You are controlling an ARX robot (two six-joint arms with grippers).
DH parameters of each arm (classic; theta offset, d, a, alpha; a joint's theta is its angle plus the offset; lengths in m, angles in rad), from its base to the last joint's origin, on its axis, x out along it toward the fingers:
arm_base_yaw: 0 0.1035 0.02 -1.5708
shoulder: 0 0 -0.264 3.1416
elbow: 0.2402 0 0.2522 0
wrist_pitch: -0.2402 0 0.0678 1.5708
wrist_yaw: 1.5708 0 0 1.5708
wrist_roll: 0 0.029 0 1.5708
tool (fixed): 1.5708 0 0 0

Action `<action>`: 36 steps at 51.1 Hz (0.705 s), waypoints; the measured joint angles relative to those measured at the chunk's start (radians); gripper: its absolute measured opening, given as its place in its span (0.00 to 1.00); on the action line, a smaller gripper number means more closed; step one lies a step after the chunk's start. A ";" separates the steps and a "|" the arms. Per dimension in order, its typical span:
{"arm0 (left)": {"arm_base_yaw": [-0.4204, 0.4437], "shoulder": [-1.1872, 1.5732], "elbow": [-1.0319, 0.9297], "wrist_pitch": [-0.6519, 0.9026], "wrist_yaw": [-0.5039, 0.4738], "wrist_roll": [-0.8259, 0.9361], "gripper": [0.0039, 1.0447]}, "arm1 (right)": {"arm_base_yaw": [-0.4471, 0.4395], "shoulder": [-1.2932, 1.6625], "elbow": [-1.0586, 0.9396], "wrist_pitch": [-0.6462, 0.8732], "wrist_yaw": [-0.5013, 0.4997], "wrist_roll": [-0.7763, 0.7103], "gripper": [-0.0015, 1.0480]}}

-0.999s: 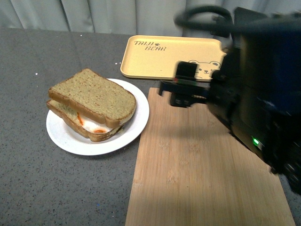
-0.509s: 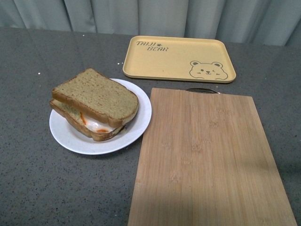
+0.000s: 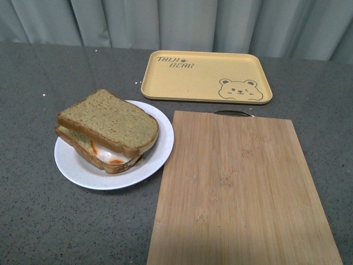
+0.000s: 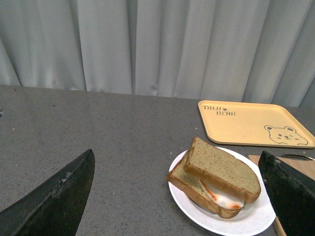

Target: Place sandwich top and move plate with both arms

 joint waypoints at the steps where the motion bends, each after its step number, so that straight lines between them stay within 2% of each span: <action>1: 0.000 0.000 0.000 0.000 0.000 0.000 0.94 | -0.018 -0.021 -0.001 -0.016 -0.018 0.000 0.01; 7: 0.000 0.000 0.000 0.000 0.000 0.000 0.94 | -0.058 -0.113 -0.005 -0.092 -0.029 0.000 0.01; 36: 0.000 0.000 0.000 0.000 0.000 0.000 0.94 | -0.060 -0.450 -0.010 -0.407 -0.039 0.000 0.01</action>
